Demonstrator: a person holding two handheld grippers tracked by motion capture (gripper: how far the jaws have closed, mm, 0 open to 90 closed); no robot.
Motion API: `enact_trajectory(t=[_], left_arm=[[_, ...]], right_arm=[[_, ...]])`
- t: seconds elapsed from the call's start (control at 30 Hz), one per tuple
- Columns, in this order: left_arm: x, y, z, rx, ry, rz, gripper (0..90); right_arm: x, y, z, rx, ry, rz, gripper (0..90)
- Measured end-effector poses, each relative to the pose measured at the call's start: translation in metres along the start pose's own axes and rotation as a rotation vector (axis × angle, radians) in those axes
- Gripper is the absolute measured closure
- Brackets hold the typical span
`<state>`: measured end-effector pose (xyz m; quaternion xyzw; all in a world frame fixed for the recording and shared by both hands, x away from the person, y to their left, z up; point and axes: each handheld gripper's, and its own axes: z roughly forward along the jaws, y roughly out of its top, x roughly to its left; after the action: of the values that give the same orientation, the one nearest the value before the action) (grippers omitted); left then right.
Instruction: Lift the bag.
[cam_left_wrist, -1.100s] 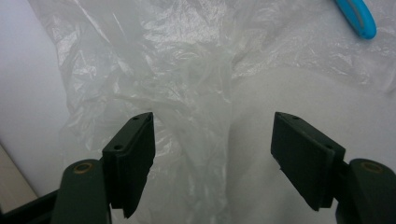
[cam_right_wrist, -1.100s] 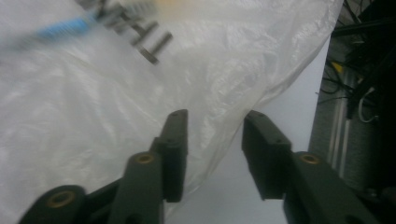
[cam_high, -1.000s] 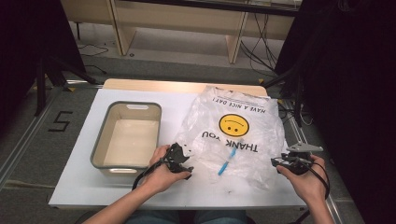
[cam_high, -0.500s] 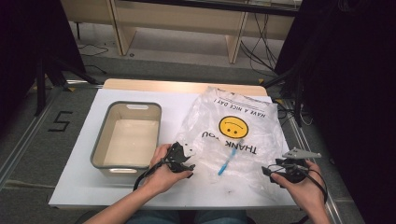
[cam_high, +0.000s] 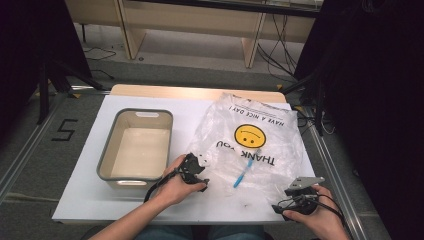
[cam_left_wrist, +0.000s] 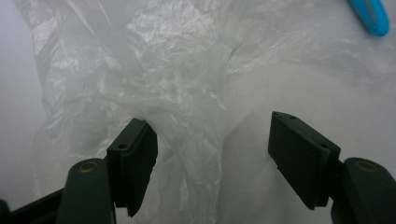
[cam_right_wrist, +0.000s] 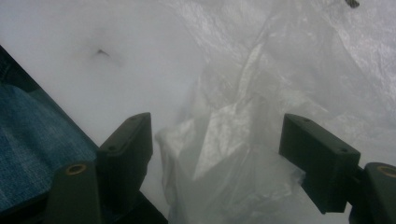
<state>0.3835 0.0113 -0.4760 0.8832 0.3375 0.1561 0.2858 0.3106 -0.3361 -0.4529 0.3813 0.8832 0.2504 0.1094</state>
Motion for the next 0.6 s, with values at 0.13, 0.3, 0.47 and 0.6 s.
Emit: enact_trajectory(t=[0.13, 0.3, 0.47, 0.6], left_arm=[[-0.001, -0.002, 0.001, 0.019, 0.003, -0.002, 33.3], [-0.007, -0.004, -0.009, -0.01, 0.017, 0.01, 33.8], [-0.013, -0.009, -0.028, -0.047, 0.033, 0.013, 33.5], [-0.017, -0.015, -0.029, -0.029, 0.05, 0.024, 34.3]], right_arm=[[-0.004, -0.004, 0.002, 0.01, -0.006, 0.016, 28.2], [-0.005, -0.005, -0.003, -0.018, -0.009, 0.031, 28.7], [-0.002, -0.005, -0.016, -0.072, -0.026, 0.035, 28.8], [0.002, -0.007, -0.024, -0.104, -0.038, 0.04, 31.3]])
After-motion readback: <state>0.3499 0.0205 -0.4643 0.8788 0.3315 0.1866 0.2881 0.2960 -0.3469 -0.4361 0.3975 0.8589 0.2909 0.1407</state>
